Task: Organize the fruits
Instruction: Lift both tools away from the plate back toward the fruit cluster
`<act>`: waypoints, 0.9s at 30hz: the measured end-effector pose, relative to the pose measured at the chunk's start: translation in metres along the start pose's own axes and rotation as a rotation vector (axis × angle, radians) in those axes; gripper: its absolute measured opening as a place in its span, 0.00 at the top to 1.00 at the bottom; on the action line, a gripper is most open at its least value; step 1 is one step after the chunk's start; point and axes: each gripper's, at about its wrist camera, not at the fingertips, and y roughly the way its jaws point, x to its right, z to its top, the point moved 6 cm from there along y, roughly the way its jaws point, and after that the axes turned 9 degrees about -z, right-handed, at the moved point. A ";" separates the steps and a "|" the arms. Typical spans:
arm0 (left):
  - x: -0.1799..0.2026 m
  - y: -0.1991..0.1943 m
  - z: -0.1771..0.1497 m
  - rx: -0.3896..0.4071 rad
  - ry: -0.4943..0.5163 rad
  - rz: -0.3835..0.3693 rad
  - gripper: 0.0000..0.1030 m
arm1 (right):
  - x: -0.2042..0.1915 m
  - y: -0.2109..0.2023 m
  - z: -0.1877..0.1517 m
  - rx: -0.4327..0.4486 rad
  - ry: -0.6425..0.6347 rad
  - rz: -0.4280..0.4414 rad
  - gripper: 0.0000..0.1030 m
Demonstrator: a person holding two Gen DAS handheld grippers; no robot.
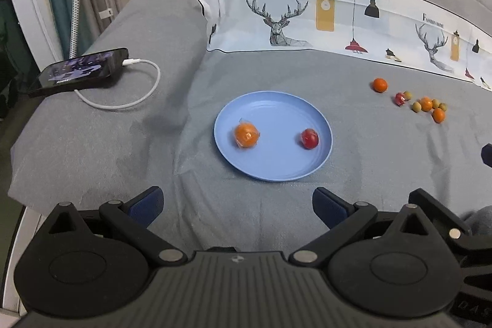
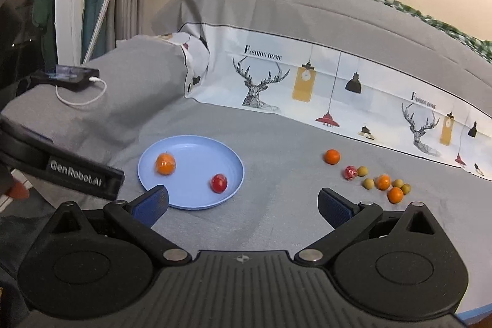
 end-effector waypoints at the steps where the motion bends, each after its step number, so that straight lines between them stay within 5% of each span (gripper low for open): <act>1: 0.001 -0.003 -0.001 0.004 -0.002 0.003 0.00 | 0.001 -0.004 0.000 0.007 0.003 -0.004 0.01; 27: 0.014 -0.022 -0.010 -0.007 0.059 0.062 0.00 | 0.000 -0.025 -0.004 0.018 0.001 0.010 0.01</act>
